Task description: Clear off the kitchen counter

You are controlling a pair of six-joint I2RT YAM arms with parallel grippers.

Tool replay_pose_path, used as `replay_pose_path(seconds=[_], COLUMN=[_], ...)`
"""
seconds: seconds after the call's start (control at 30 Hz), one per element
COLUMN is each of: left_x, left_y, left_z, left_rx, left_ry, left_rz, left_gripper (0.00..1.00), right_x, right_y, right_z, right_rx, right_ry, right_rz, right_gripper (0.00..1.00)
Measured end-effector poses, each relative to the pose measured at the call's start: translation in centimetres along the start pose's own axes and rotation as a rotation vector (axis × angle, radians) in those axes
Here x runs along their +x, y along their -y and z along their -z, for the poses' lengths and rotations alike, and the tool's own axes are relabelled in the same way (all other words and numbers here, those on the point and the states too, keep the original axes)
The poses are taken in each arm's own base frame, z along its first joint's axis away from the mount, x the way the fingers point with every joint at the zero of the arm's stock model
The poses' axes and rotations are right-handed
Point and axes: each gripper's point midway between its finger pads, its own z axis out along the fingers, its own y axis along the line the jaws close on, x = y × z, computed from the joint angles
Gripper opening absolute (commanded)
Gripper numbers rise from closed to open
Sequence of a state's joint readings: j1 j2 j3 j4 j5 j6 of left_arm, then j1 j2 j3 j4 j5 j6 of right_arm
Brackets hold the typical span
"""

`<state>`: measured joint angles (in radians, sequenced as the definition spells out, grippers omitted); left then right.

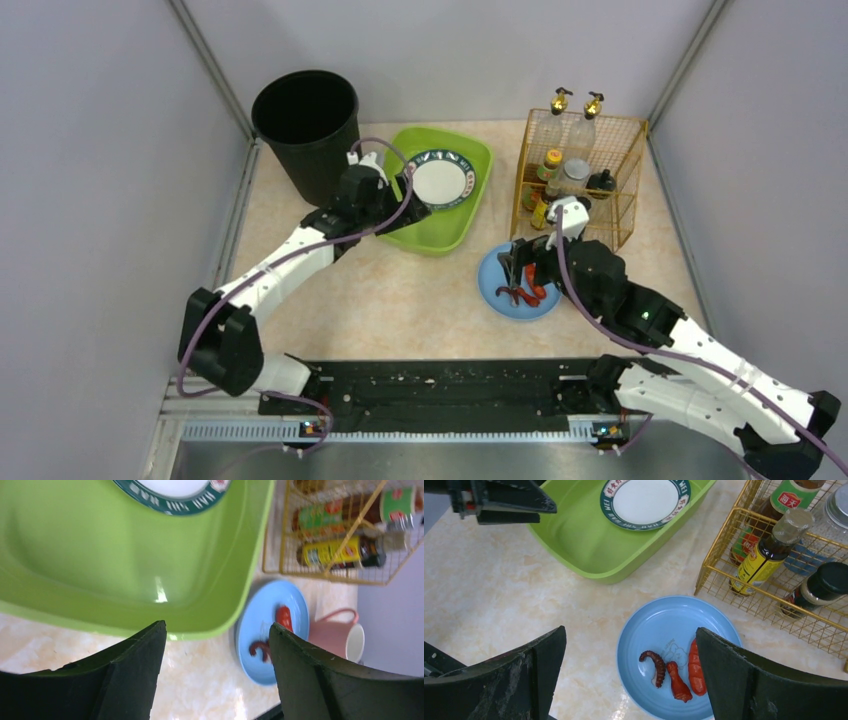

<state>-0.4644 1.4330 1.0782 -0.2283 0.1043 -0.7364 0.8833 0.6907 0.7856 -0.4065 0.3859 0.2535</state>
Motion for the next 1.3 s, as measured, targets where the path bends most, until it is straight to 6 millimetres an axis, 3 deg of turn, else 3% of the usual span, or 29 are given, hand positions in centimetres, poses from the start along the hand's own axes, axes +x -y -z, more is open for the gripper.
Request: replay_pose_path(seconds=[0.23, 0.3, 0.37, 0.47, 0.73, 1.07, 1.3], left_x=[3.9, 4.9, 6.0, 7.9, 13.1, 18.3, 21.1], left_y=[3.1, 3.8, 4.3, 4.4, 2.6, 3.7, 4.6], left_z=[4.4, 5.5, 6.4, 7.2, 7.9, 8.7, 6.5], left_rx=[0.116, 0.151, 0.178, 0.203, 0.21, 0.28, 0.275], left_ry=[-0.041, -0.049, -0.063, -0.096, -0.205, -0.305, -0.359], left_rz=[-0.071, -0.087, -0.101, -0.117, -0.123, -0.121, -0.099], left_gripper=[0.8, 0.86, 0.98, 0.99, 0.99, 0.98, 0.97], right_x=[1.1, 1.2, 1.2, 1.1, 1.3, 1.2, 1.1], right_y=[0.3, 0.3, 0.4, 0.5, 0.8, 1.1, 1.5], right_z=[-0.7, -0.8, -0.8, -0.8, -1.5, -1.9, -1.6], right_rx=[0.027, 0.031, 0.037, 0.044, 0.077, 0.098, 0.118], right_ry=[-0.029, -0.028, -0.024, -0.019, -0.026, -0.008, 0.005], right_rz=[0.001, -0.005, -0.008, -0.014, -0.008, -0.015, -0.024], right_gripper=[0.99, 0.99, 0.99, 0.99, 0.99, 0.99, 0.99])
